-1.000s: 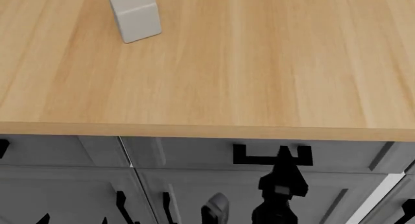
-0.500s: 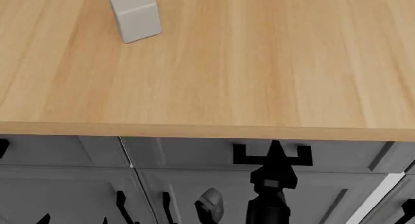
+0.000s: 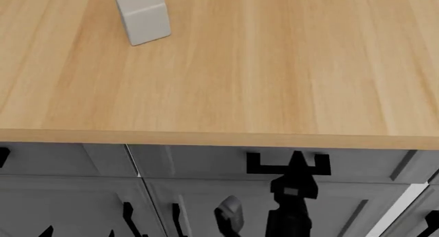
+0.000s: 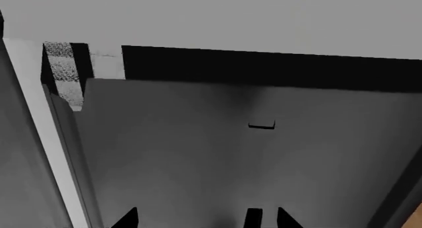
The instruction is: Open the right drawer.
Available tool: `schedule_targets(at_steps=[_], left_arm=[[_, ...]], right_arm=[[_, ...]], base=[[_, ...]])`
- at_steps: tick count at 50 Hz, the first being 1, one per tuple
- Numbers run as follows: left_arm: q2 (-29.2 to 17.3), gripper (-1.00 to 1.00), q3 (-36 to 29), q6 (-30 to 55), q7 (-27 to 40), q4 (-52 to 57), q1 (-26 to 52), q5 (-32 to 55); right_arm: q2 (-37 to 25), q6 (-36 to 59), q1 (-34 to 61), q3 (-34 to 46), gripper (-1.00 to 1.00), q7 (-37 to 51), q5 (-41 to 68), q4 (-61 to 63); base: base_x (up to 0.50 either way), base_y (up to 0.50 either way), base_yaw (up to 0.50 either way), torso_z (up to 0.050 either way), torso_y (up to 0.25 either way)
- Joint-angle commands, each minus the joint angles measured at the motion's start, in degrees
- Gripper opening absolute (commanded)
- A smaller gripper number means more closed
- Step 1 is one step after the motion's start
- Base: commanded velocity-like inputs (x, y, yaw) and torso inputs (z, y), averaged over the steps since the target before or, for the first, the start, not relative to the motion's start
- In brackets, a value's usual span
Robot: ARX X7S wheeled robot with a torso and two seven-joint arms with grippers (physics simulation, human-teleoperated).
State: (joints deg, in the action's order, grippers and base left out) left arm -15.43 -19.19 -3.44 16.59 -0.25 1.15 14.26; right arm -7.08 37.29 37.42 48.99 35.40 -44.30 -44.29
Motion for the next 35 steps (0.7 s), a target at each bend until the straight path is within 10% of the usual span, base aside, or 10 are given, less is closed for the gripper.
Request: schedule_targets(at_steps=[1, 8, 9, 35], left_arm=[[-0.2, 1.00, -0.3, -0.3, 0.2, 0.0, 0.0, -0.1], [-0.4, 1.00, -0.4, -0.3, 0.3, 0.3, -0.1, 0.0], [-0.3, 1.00, -0.5, -0.5, 0.3, 0.1, -0.1, -0.1], [-0.6, 1.00, -0.8, -0.3, 0.8, 0.2, 0.1, 0.4]], right_arm=[[1.1, -1.3, 2.1, -0.2, 1.00, 1.1, 1.1, -5.4], [2.7, -6.4, 4.5, -0.1, 1.00, 2.9, 3.0, -12.4], [2.8, -8.5, 4.7, -0.2, -1.00, 3.6, 3.6, -13.3], [-5.3, -1.6, -4.7, 1.6, -1.00, -4.0, -0.4, 13.1]], base=[[0.00, 0.00, 0.00, 0.000, 0.000], [0.00, 0.00, 0.00, 0.000, 0.000], [0.00, 0.00, 0.00, 0.000, 0.000], [0.01, 0.00, 0.00, -0.001, -0.001]])
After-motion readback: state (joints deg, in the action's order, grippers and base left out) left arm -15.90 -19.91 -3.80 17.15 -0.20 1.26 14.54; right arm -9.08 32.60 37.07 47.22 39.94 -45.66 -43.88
